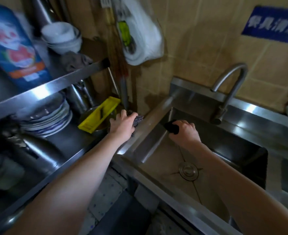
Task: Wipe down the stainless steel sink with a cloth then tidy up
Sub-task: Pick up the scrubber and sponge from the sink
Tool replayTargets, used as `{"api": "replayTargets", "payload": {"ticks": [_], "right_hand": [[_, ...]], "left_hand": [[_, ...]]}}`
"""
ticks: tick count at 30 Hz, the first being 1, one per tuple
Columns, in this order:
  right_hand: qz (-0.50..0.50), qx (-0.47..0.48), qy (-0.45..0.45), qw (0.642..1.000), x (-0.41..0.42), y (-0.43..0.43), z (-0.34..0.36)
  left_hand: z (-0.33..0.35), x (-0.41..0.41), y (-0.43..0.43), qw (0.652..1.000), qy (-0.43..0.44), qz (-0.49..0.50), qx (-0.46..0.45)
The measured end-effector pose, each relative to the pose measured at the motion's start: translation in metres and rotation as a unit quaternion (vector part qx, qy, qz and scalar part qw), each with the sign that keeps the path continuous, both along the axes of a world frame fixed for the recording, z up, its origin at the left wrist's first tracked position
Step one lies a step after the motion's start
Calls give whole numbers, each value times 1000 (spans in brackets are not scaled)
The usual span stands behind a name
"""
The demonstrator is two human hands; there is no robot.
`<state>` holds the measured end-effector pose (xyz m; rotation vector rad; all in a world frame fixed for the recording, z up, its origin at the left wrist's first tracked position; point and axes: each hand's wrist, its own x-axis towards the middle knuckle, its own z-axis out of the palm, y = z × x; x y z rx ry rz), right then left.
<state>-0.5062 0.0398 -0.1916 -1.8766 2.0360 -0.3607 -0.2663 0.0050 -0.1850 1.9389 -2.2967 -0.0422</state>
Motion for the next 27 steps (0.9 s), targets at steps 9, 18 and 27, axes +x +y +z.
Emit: {"api": "replayTargets", "payload": {"ticks": [9, 18, 27], "right_hand": [[131, -57, -14, 990, 113, -28, 70], [232, -111, -26, 966, 254, -43, 126], [332, -146, -62, 930, 381, -49, 161]], "left_hand": [[84, 136, 31, 991, 2, 129, -41], [142, 258, 70, 963, -8, 262, -65], [161, 338, 95, 934, -16, 350, -65]]}}
